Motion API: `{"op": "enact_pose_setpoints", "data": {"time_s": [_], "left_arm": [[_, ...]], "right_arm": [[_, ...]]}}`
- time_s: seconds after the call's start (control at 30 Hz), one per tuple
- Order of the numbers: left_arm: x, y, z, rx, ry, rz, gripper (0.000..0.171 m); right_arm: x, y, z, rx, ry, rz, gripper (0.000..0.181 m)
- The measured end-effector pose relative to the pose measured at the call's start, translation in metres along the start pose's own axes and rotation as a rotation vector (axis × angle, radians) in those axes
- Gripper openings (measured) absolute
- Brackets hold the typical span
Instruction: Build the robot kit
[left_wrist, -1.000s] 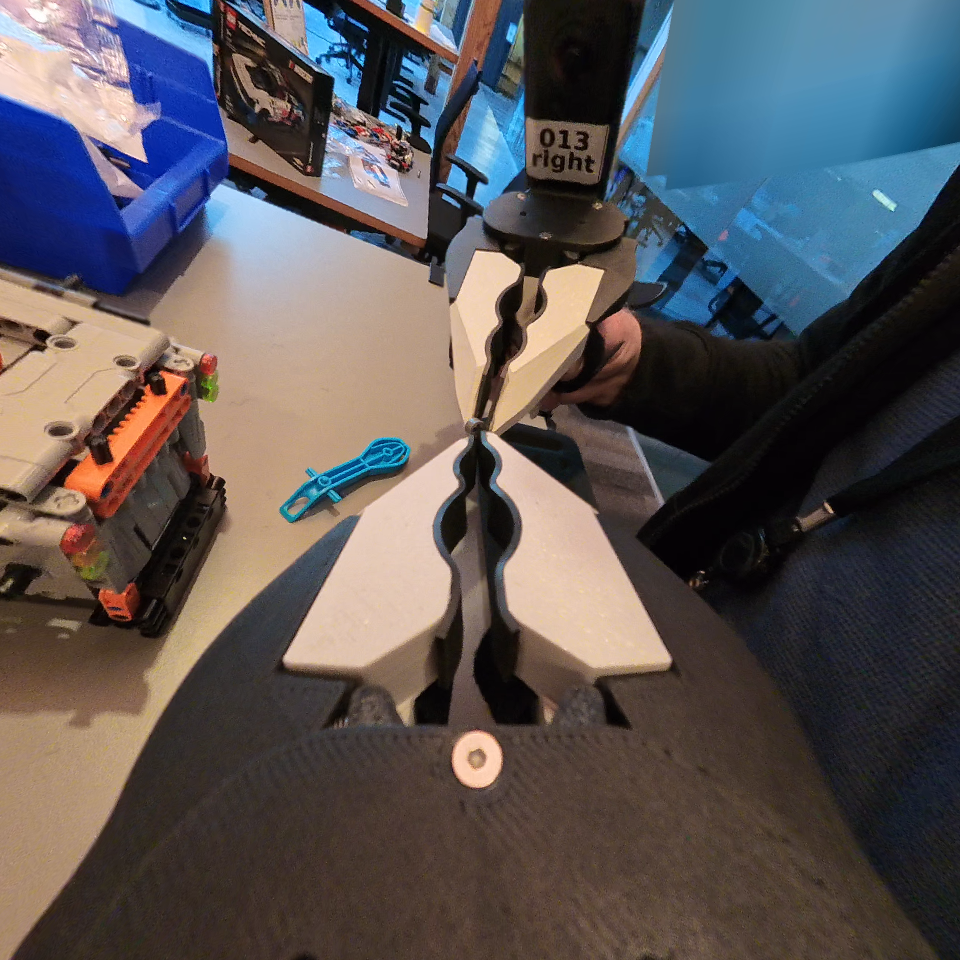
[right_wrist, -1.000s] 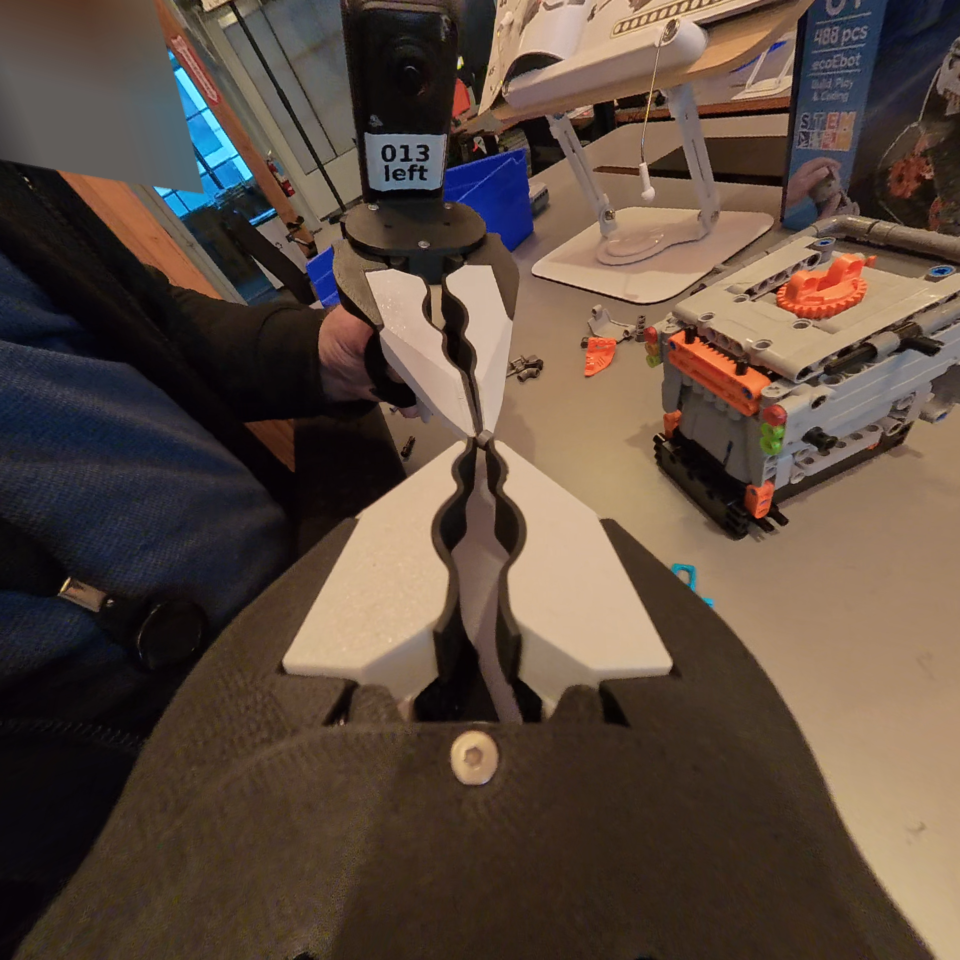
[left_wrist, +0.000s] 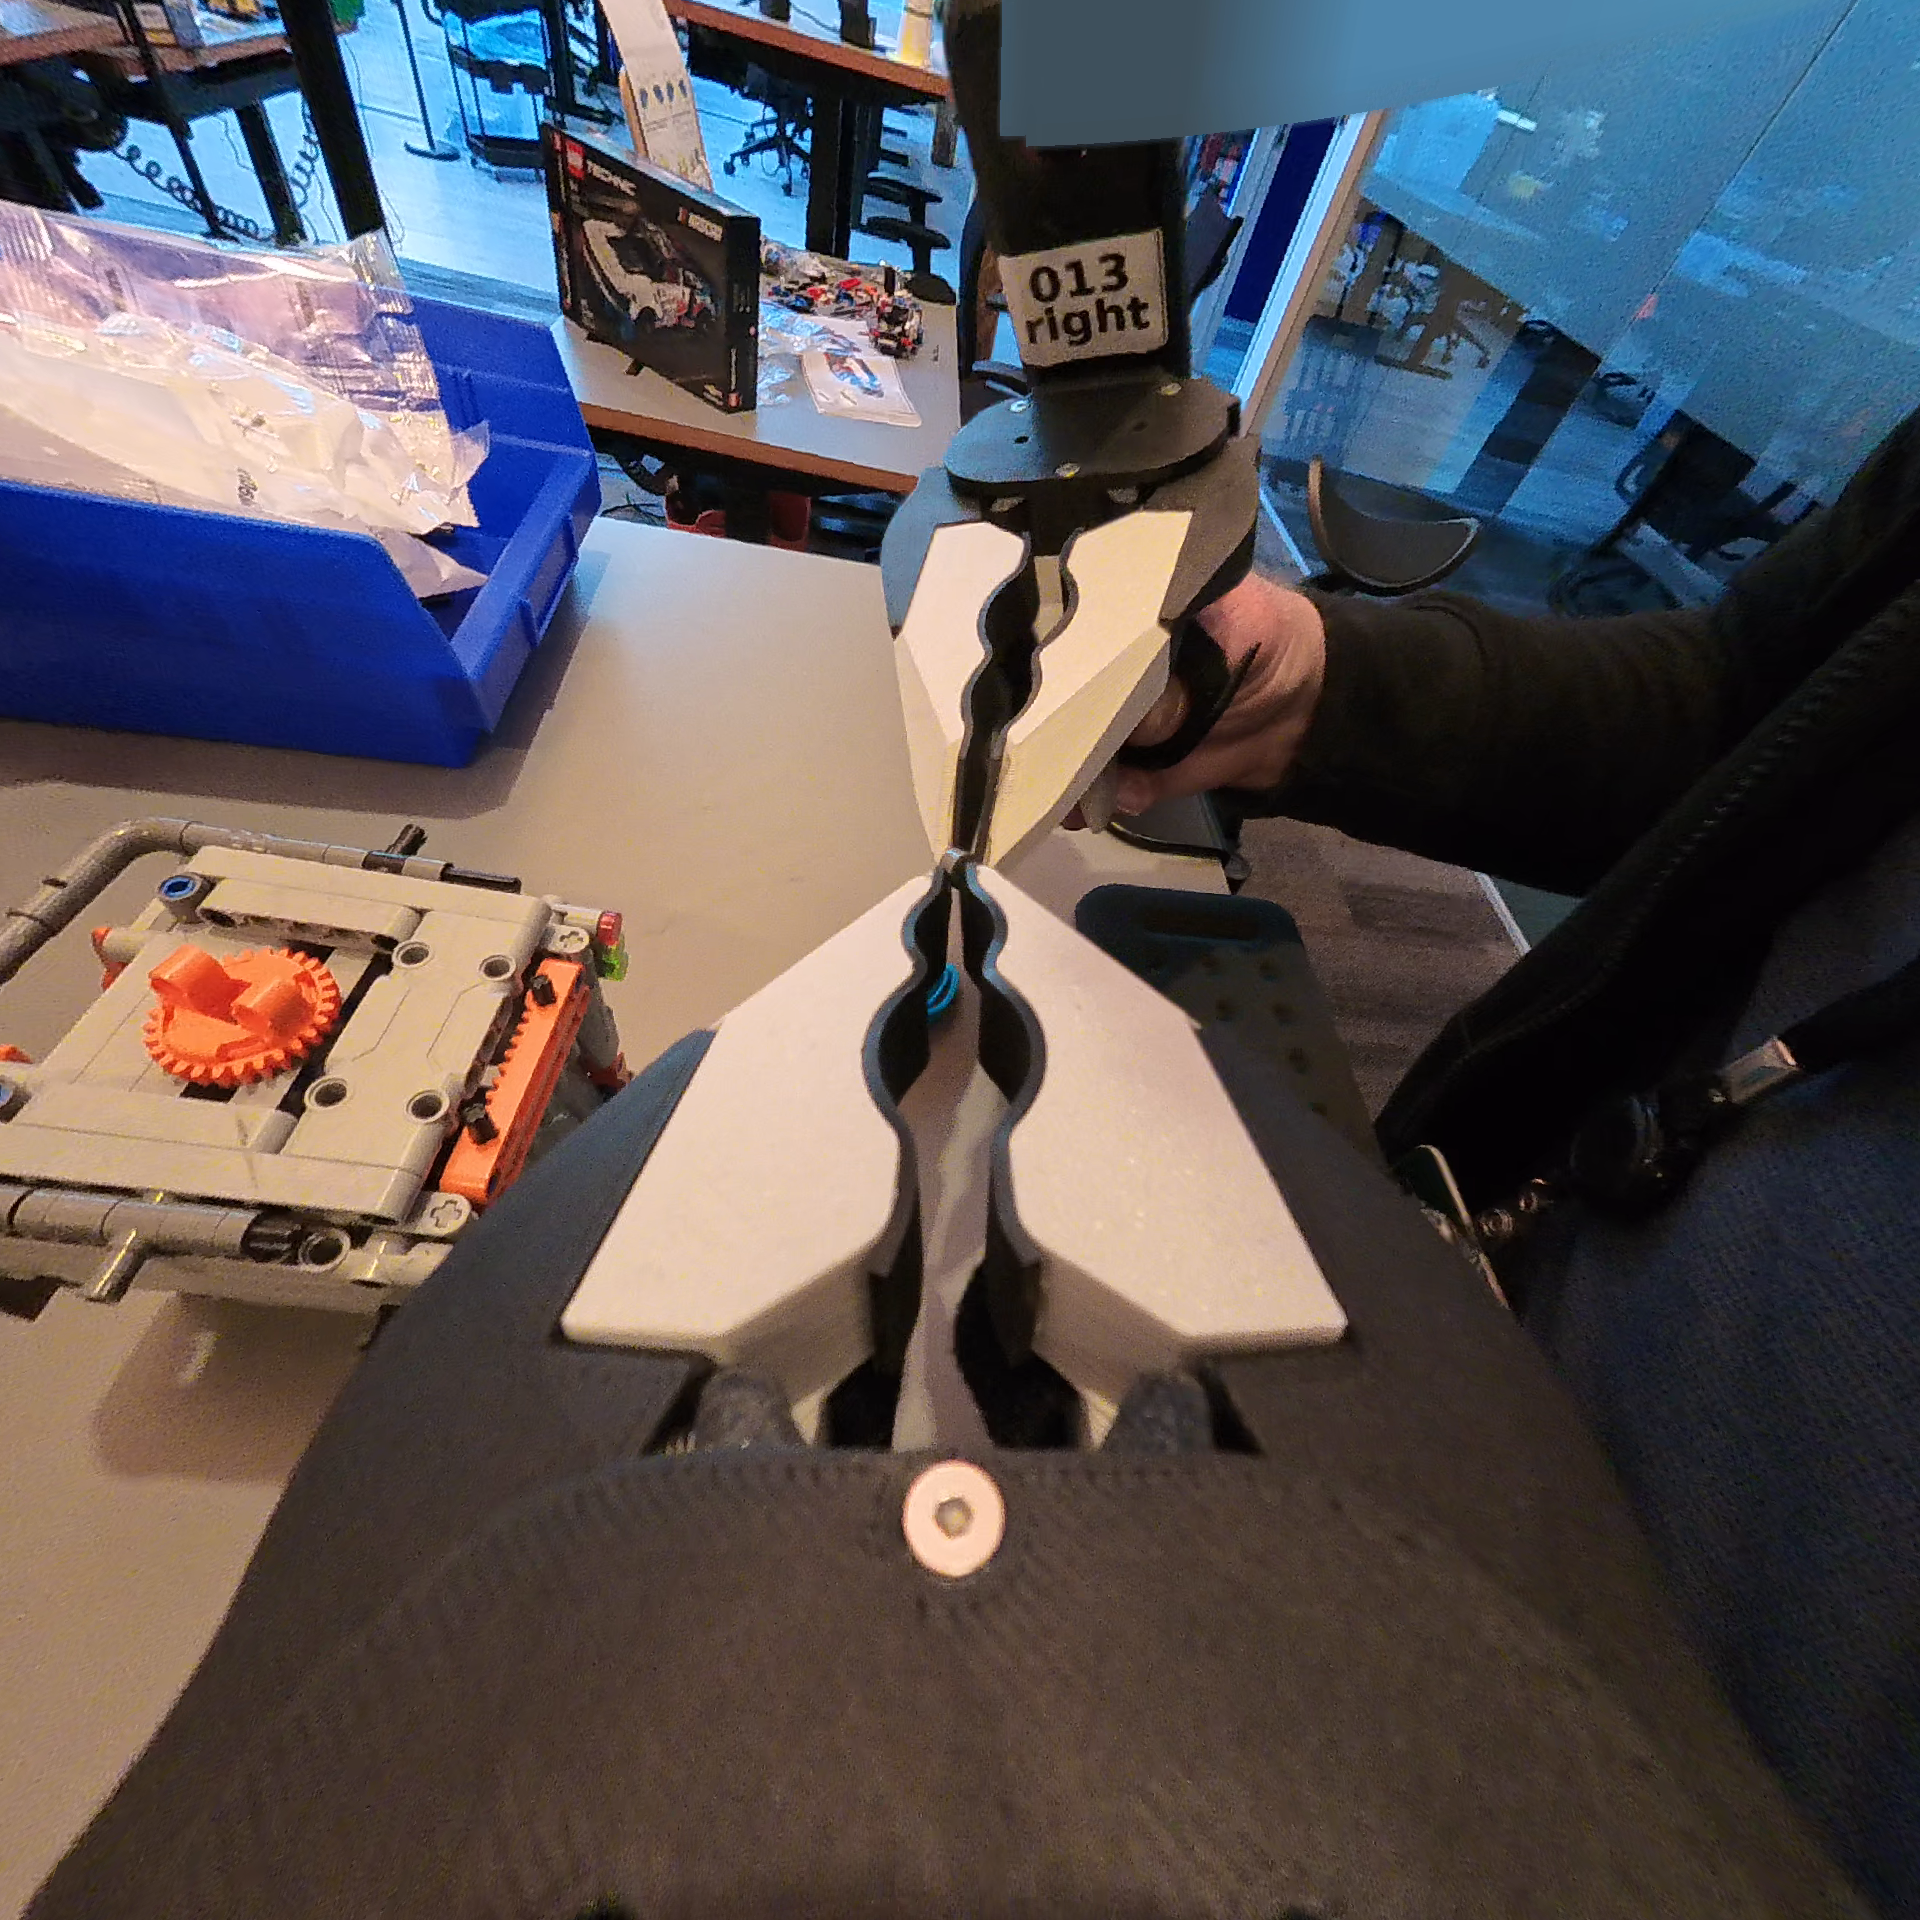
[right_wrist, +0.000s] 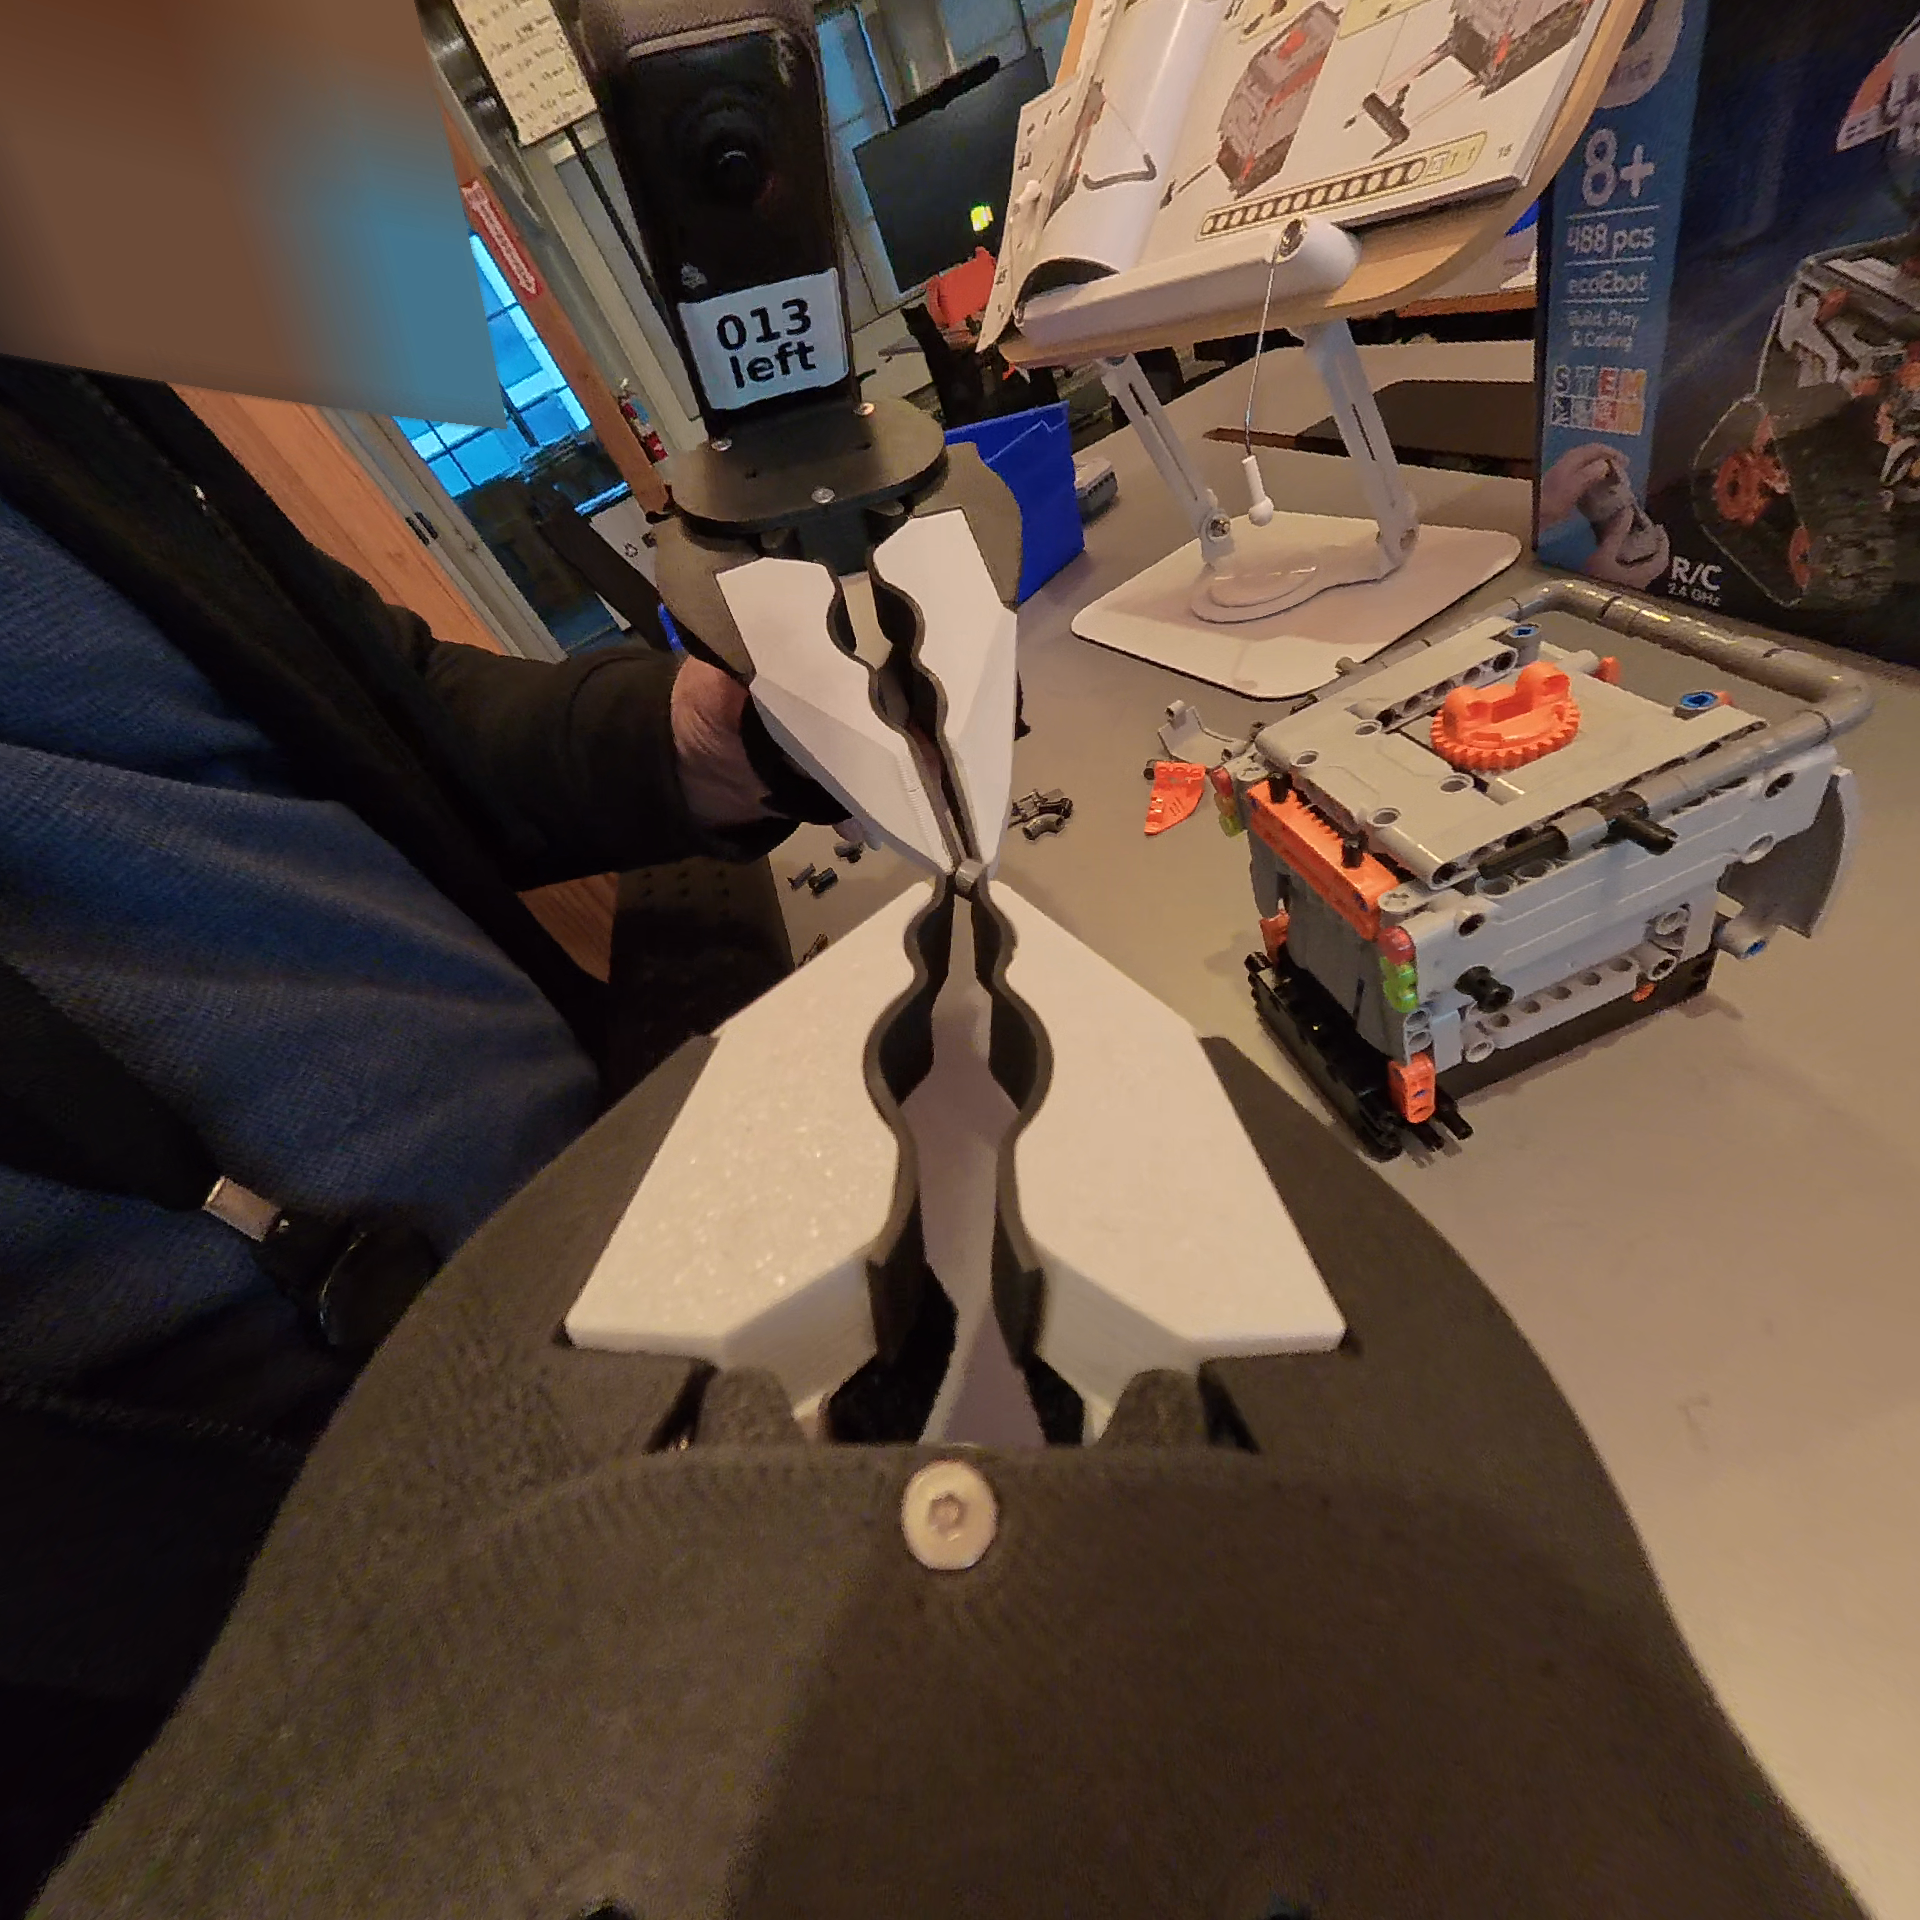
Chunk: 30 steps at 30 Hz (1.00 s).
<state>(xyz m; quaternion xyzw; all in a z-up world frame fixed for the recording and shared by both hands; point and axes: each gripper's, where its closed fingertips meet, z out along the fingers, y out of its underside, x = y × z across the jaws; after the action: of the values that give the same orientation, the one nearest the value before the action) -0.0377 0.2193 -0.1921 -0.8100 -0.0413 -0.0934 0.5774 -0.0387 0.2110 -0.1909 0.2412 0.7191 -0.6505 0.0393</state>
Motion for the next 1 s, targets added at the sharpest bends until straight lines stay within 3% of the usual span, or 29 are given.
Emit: {"op": "enact_pose_setpoints", "data": {"time_s": [0.2,0.3,0.47,0.7,1.0], "left_arm": [[-0.021,-0.005,-0.003,-0.038,-0.07,0.047,0.01],[-0.053,-0.003,-0.006,-0.147,-0.16,0.079,0.03],[-0.096,-0.004,-0.004,-0.301,-0.252,0.178,0.045],[-0.104,0.019,0.017,-0.455,-0.221,0.267,0.041],[-0.104,0.018,0.02,-0.397,-0.237,0.234,0.041]], "right_arm": [[0.023,-0.001,-0.004,-0.037,0.025,-0.066,0.0],[0.044,0.002,-0.002,-0.114,0.062,-0.139,0.0],[0.079,0.001,0.005,-0.189,0.083,-0.208,0.0],[0.099,0.003,0.009,-0.252,0.067,-0.238,0.0],[0.102,0.006,0.009,-0.257,0.059,-0.217,0.0]]}}
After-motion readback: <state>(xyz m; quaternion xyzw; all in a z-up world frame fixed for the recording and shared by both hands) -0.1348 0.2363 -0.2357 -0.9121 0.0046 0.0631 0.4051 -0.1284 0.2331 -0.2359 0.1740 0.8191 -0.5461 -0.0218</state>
